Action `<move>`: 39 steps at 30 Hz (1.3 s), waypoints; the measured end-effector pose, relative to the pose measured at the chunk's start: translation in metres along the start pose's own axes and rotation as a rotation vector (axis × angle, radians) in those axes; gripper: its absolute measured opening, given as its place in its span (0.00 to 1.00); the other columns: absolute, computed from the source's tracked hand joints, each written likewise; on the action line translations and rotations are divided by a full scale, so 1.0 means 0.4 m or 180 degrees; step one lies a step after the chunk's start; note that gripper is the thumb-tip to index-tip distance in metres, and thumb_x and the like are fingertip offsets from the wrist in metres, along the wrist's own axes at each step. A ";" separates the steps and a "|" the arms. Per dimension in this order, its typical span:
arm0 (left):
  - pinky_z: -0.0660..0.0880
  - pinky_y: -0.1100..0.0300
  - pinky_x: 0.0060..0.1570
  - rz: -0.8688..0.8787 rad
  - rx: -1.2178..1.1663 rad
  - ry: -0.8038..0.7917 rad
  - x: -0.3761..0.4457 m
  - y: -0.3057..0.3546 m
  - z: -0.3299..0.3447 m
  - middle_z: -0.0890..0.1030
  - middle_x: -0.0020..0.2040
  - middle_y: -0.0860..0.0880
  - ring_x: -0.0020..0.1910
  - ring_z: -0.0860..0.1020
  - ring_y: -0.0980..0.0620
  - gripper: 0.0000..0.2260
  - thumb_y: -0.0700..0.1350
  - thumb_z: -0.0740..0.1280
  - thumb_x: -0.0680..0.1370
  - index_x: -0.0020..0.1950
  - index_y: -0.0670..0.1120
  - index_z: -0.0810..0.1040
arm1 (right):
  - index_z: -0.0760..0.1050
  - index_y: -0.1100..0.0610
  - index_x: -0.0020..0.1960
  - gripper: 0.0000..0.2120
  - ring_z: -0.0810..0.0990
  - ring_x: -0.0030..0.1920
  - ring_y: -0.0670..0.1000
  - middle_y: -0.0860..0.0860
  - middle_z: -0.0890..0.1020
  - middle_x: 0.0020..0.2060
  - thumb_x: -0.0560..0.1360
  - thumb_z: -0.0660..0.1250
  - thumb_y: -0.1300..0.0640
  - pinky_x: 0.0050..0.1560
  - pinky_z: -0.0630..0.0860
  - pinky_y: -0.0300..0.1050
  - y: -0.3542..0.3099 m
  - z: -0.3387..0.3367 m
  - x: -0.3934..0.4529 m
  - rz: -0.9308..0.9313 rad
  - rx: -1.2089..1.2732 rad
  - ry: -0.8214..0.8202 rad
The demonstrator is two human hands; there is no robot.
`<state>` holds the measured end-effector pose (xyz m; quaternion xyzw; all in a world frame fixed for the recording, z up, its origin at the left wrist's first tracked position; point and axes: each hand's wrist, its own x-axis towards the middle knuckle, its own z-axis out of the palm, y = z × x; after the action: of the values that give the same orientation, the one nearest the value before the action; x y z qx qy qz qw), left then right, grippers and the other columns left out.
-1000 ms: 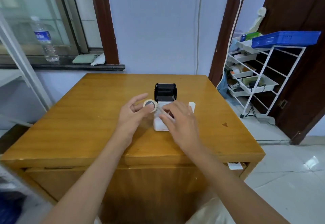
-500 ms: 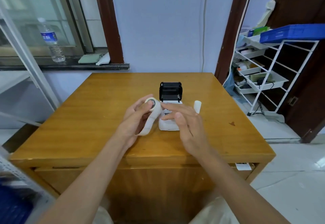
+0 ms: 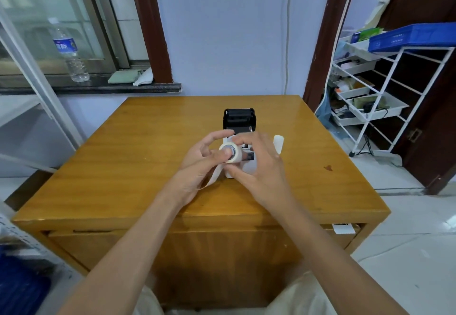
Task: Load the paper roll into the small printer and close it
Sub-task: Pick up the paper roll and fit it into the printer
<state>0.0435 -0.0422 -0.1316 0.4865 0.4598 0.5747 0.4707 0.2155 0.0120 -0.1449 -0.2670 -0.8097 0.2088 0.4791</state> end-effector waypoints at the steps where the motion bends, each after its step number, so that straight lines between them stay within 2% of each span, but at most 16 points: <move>1: 0.74 0.37 0.64 0.0019 0.0064 -0.0025 -0.001 0.000 0.001 0.82 0.62 0.31 0.58 0.80 0.36 0.22 0.46 0.74 0.78 0.71 0.45 0.77 | 0.79 0.52 0.61 0.19 0.79 0.58 0.47 0.45 0.81 0.56 0.73 0.79 0.50 0.54 0.78 0.45 -0.003 0.003 0.002 0.0066 0.0035 -0.0057; 2: 0.74 0.38 0.64 0.0032 0.0123 -0.0040 -0.001 -0.001 0.003 0.82 0.62 0.32 0.59 0.80 0.37 0.21 0.47 0.73 0.78 0.70 0.44 0.78 | 0.79 0.50 0.60 0.18 0.79 0.57 0.46 0.45 0.81 0.55 0.73 0.79 0.50 0.54 0.78 0.45 -0.002 0.003 0.005 0.0132 0.0119 -0.0102; 5: 0.76 0.50 0.60 0.0026 0.0166 -0.0011 -0.004 0.005 0.008 0.83 0.63 0.37 0.59 0.81 0.43 0.21 0.51 0.70 0.79 0.69 0.44 0.79 | 0.78 0.48 0.59 0.18 0.80 0.57 0.45 0.44 0.81 0.54 0.72 0.80 0.52 0.57 0.76 0.39 0.000 -0.006 0.008 0.0342 0.0464 -0.0222; 8: 0.74 0.48 0.59 -0.0016 0.0159 -0.0080 -0.001 0.009 0.006 0.83 0.64 0.38 0.58 0.81 0.43 0.22 0.55 0.70 0.79 0.70 0.46 0.78 | 0.79 0.51 0.61 0.19 0.80 0.58 0.46 0.45 0.80 0.55 0.73 0.80 0.55 0.57 0.74 0.35 -0.002 -0.009 0.002 0.0180 0.0356 -0.0175; 11: 0.74 0.48 0.57 -0.0043 0.0075 -0.0066 0.003 0.011 0.003 0.84 0.61 0.41 0.56 0.81 0.44 0.25 0.54 0.72 0.76 0.71 0.47 0.78 | 0.81 0.57 0.61 0.19 0.79 0.60 0.52 0.48 0.81 0.56 0.72 0.80 0.56 0.57 0.77 0.45 -0.004 -0.001 -0.001 -0.0240 0.0099 0.0080; 15: 0.76 0.54 0.49 -0.0106 -0.0090 -0.0167 -0.002 0.017 0.009 0.84 0.55 0.43 0.51 0.81 0.47 0.24 0.51 0.72 0.77 0.73 0.48 0.76 | 0.81 0.61 0.54 0.16 0.79 0.51 0.54 0.51 0.82 0.51 0.72 0.80 0.55 0.48 0.77 0.51 -0.003 0.012 -0.005 -0.0575 -0.0487 0.0578; 18: 0.66 0.43 0.53 -0.0151 -0.0086 -0.0406 -0.003 0.014 0.009 0.81 0.57 0.38 0.54 0.76 0.40 0.27 0.55 0.75 0.75 0.72 0.48 0.76 | 0.78 0.62 0.49 0.16 0.78 0.47 0.55 0.52 0.80 0.46 0.69 0.82 0.57 0.44 0.75 0.53 -0.008 0.016 -0.009 -0.0613 -0.0704 0.0767; 20: 0.63 0.41 0.54 -0.0143 -0.0071 -0.0462 -0.002 0.012 0.008 0.80 0.58 0.36 0.55 0.74 0.38 0.30 0.57 0.77 0.73 0.72 0.48 0.76 | 0.78 0.63 0.48 0.17 0.77 0.46 0.56 0.53 0.80 0.45 0.68 0.82 0.58 0.44 0.75 0.53 -0.008 0.014 -0.012 -0.0628 -0.0687 0.0781; 24: 0.69 0.42 0.58 -0.0187 -0.0079 -0.0623 -0.006 0.019 0.006 0.83 0.59 0.39 0.58 0.78 0.39 0.33 0.58 0.77 0.73 0.74 0.47 0.75 | 0.77 0.63 0.49 0.16 0.77 0.46 0.54 0.52 0.79 0.45 0.68 0.80 0.58 0.46 0.75 0.53 -0.011 0.014 -0.017 -0.0695 -0.0517 0.0646; 27: 0.66 0.40 0.64 -0.0359 -0.0133 -0.0893 -0.008 0.017 0.008 0.81 0.62 0.41 0.62 0.76 0.40 0.37 0.59 0.79 0.70 0.74 0.45 0.74 | 0.76 0.63 0.49 0.15 0.76 0.47 0.53 0.52 0.79 0.45 0.68 0.78 0.58 0.46 0.75 0.54 -0.015 0.014 -0.021 -0.0742 -0.0425 0.0412; 29: 0.68 0.43 0.64 -0.0468 -0.0169 -0.0975 -0.008 0.020 0.008 0.81 0.60 0.45 0.61 0.77 0.44 0.38 0.58 0.80 0.68 0.74 0.45 0.74 | 0.76 0.63 0.48 0.16 0.76 0.46 0.54 0.53 0.78 0.45 0.67 0.77 0.58 0.45 0.75 0.56 -0.019 0.015 -0.019 -0.0761 -0.0479 0.0283; 31: 0.73 0.50 0.61 -0.0473 -0.0252 -0.0985 -0.007 0.025 0.007 0.82 0.60 0.47 0.59 0.80 0.48 0.38 0.58 0.81 0.67 0.74 0.48 0.76 | 0.76 0.62 0.49 0.15 0.75 0.47 0.54 0.53 0.78 0.45 0.67 0.77 0.59 0.45 0.74 0.56 -0.019 0.016 -0.016 -0.0784 -0.0616 0.0277; 34: 0.77 0.52 0.58 -0.0398 -0.0328 -0.0955 -0.007 0.029 0.010 0.81 0.62 0.46 0.59 0.80 0.47 0.38 0.57 0.81 0.68 0.75 0.50 0.75 | 0.77 0.61 0.49 0.15 0.74 0.47 0.53 0.53 0.79 0.46 0.69 0.79 0.57 0.45 0.73 0.55 -0.016 0.018 -0.012 -0.0803 -0.0784 0.0344; 39: 0.69 0.45 0.63 -0.0420 -0.0317 -0.0895 -0.007 0.023 0.008 0.81 0.62 0.45 0.61 0.76 0.44 0.34 0.58 0.81 0.68 0.72 0.52 0.78 | 0.77 0.60 0.50 0.15 0.76 0.47 0.52 0.52 0.80 0.47 0.69 0.79 0.57 0.47 0.75 0.53 -0.018 0.014 -0.017 -0.0820 -0.0494 0.0284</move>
<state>0.0461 -0.0458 -0.1225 0.5070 0.3913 0.4909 0.5906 0.2115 0.0016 -0.1477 -0.2061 -0.8288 0.0703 0.5154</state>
